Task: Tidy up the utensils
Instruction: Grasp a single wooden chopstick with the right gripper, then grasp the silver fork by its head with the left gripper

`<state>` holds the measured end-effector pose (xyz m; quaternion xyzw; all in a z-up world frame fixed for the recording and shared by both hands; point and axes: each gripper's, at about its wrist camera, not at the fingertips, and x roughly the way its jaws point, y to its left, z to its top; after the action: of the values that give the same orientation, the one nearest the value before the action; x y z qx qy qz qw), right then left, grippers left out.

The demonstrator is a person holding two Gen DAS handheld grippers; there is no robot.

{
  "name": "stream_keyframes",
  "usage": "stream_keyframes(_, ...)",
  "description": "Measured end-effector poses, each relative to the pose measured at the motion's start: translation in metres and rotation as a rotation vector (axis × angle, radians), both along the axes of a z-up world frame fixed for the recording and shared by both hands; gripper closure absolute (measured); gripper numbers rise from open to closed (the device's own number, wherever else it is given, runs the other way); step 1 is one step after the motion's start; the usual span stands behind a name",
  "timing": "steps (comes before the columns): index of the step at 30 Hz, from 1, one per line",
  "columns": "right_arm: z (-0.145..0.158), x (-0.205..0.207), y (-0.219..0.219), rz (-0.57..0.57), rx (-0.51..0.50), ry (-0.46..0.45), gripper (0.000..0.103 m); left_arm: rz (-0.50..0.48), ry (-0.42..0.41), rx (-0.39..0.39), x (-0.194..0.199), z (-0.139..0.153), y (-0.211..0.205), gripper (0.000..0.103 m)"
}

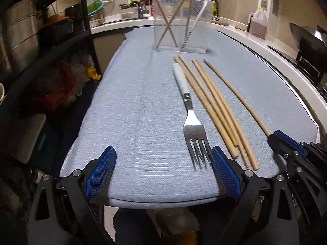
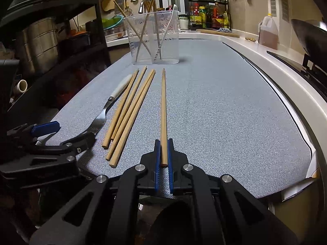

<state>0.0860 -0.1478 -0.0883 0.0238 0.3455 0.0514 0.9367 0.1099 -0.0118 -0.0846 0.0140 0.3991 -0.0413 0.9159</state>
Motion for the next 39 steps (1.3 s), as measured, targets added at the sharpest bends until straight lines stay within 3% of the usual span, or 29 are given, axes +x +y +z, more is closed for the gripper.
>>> stream_keyframes(6, -0.002, -0.002, 0.0, -0.001, -0.004, -0.018, 0.096, -0.004, -0.026, -0.007, -0.002, -0.001, 0.01, 0.015)
stream_keyframes(8, -0.002, -0.003, 0.001, -0.002, -0.004, -0.02, 0.096, -0.023, -0.049, -0.015, -0.006, -0.001, 0.008, 0.03)
stream_keyframes(13, -0.001, 0.0, 0.0, -0.002, -0.003, -0.017, 0.096, -0.032, -0.088, -0.057, -0.011, 0.0, 0.004, 0.053)
stream_keyframes(17, -0.001, 0.0, -0.001, -0.002, -0.001, -0.017, 0.096, -0.028, -0.098, -0.109, -0.011, 0.0, 0.007, 0.082)
stream_keyframes(24, -0.001, -0.001, -0.001, -0.003, 0.008, -0.013, 0.096, -0.041, -0.136, -0.154, -0.012, 0.006, 0.011, 0.083)
stream_keyframes(33, -0.001, 0.001, -0.004, -0.002, 0.023, -0.003, 0.096, -0.101, -0.293, -0.123, -0.021, 0.044, 0.008, 0.083)
stream_keyframes(39, 0.008, 0.001, -0.006, -0.003, 0.018, -0.036, 0.096, -0.131, -0.352, -0.1, -0.023, 0.063, 0.006, 0.084)
